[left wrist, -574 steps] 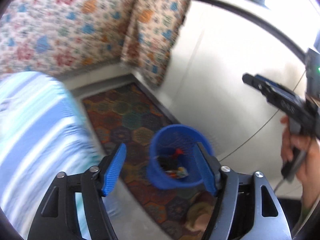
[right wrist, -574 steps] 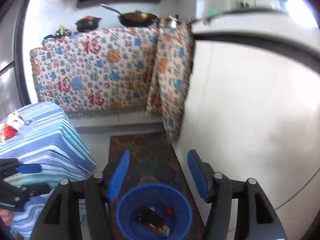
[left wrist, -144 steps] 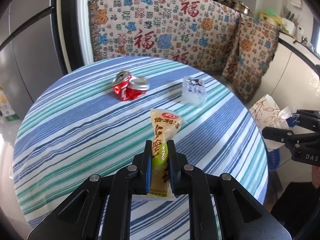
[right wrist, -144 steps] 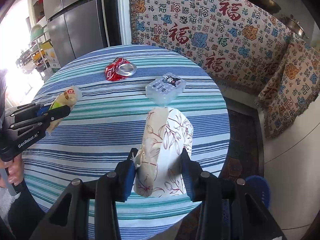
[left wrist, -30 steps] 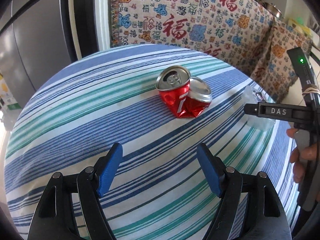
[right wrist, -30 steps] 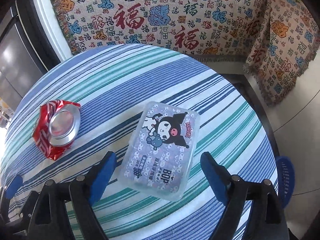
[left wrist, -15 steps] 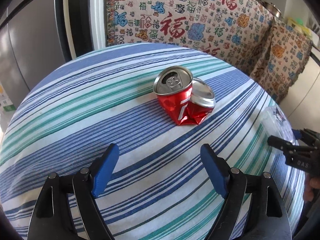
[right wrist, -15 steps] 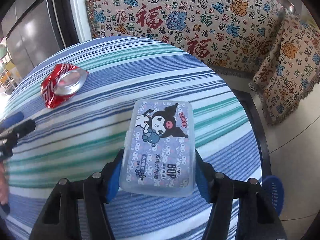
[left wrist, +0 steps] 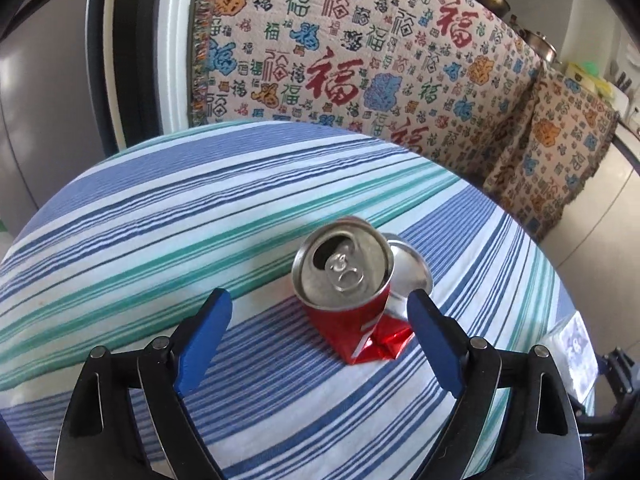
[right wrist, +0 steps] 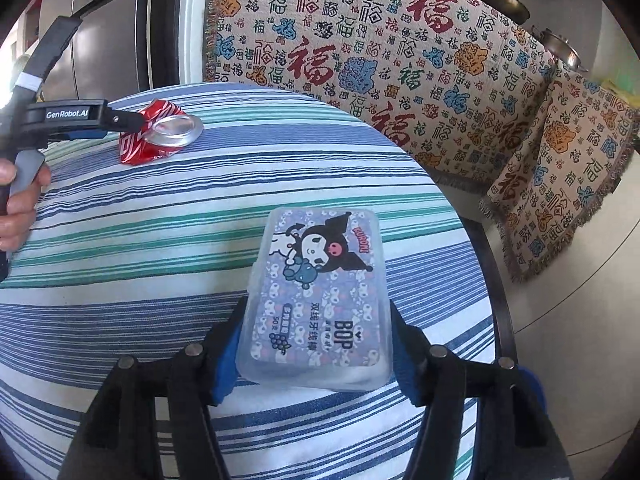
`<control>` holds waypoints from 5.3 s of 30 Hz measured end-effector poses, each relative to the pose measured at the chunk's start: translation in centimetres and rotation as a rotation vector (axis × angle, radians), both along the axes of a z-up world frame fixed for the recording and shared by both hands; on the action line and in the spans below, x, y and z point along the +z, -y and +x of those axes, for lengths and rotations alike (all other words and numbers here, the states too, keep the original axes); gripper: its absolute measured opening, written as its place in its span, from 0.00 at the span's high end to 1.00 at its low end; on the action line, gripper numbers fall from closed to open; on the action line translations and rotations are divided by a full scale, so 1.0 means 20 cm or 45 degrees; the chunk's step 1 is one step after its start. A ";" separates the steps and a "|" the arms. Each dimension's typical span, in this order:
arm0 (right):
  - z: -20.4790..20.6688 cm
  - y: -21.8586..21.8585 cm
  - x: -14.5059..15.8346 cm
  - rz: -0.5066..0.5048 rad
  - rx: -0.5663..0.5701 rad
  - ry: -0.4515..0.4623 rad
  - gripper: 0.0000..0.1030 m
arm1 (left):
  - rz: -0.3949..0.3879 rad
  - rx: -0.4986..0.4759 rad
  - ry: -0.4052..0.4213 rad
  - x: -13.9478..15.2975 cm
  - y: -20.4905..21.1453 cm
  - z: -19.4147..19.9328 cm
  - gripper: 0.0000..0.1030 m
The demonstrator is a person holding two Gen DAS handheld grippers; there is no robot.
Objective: Collect trash
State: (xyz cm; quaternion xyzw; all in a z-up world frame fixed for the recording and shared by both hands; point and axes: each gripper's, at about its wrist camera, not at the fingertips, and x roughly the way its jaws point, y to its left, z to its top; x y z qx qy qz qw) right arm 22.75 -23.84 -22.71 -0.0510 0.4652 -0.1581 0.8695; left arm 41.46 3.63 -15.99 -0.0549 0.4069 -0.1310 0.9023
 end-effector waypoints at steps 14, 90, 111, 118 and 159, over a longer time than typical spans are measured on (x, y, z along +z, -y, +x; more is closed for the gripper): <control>0.00 0.00 0.00 0.012 -0.002 0.000 0.39 | -0.067 0.022 0.009 -0.01 -0.04 0.00 0.48; -0.60 0.45 0.55 0.231 0.019 0.010 0.39 | -0.050 -0.188 0.131 0.46 0.46 -0.98 0.51; -1.33 1.73 0.22 0.227 -0.436 -0.024 0.38 | -0.125 -0.665 -0.062 0.13 2.23 -0.87 0.51; -1.33 1.89 0.01 0.250 -0.448 -0.099 0.38 | -0.096 -0.676 -0.133 -0.06 2.43 -0.77 0.51; -2.04 1.21 0.55 0.036 -0.747 0.223 0.00 | 0.196 -0.636 -0.012 0.16 1.97 -1.42 0.00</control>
